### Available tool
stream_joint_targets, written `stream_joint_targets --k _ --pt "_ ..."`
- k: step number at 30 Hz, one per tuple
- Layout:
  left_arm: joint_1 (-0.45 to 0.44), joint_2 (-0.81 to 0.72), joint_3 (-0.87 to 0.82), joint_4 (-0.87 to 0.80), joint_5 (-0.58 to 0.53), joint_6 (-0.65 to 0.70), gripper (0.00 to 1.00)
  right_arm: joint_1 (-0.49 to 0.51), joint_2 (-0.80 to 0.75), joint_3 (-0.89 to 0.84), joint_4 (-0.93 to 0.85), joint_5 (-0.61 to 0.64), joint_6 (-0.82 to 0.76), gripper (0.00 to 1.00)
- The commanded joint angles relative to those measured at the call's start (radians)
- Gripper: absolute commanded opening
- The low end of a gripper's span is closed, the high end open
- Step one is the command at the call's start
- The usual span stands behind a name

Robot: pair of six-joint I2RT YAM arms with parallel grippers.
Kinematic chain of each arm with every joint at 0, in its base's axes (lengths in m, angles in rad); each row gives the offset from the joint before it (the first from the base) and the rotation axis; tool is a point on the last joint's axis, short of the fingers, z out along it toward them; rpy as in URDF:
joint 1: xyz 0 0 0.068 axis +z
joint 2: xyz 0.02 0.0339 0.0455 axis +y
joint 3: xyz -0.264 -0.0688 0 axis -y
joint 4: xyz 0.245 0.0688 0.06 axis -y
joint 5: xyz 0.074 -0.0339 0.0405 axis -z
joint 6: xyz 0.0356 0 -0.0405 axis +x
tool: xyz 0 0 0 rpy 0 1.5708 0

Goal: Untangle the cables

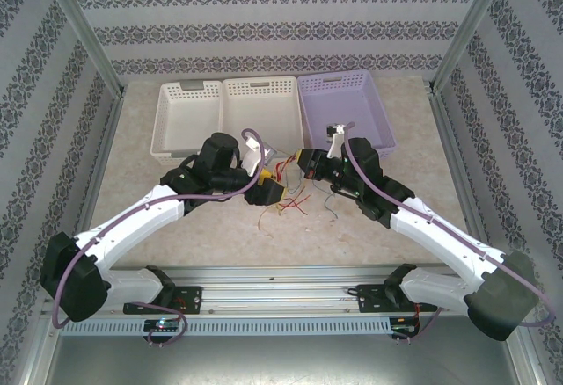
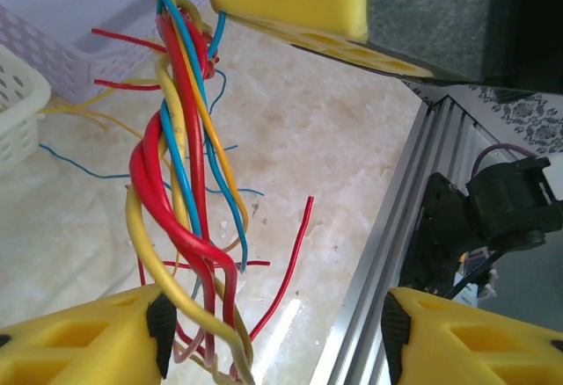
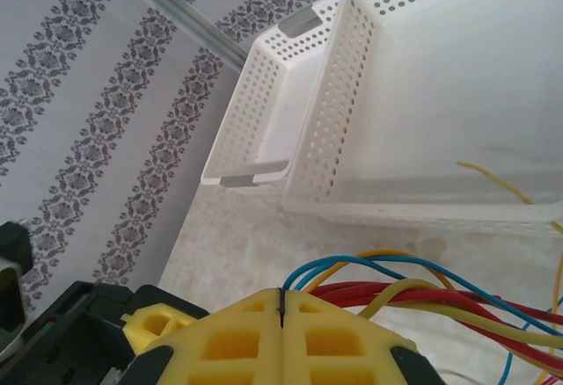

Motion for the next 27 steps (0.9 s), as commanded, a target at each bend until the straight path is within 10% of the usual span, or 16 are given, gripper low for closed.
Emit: stream_joint_targets --k 1,11,19,24,27 --pt "-0.013 0.009 -0.001 0.023 0.02 0.002 0.5 0.002 -0.013 0.044 0.038 -0.046 -0.017 0.0" --pt "-0.013 0.014 0.004 0.013 0.012 0.004 0.0 0.001 -0.026 0.047 0.026 -0.079 -0.016 0.0" --pt "-0.012 -0.008 -0.006 0.027 0.009 -0.002 0.0 -0.007 -0.053 0.041 -0.013 -0.1 -0.038 0.0" --pt "-0.012 -0.035 -0.019 0.039 -0.025 -0.006 0.0 -0.014 -0.106 0.003 -0.035 -0.185 -0.085 0.48" --pt "-0.01 -0.032 -0.017 0.042 -0.03 -0.012 0.0 -0.013 -0.13 -0.013 -0.054 -0.236 -0.112 0.59"
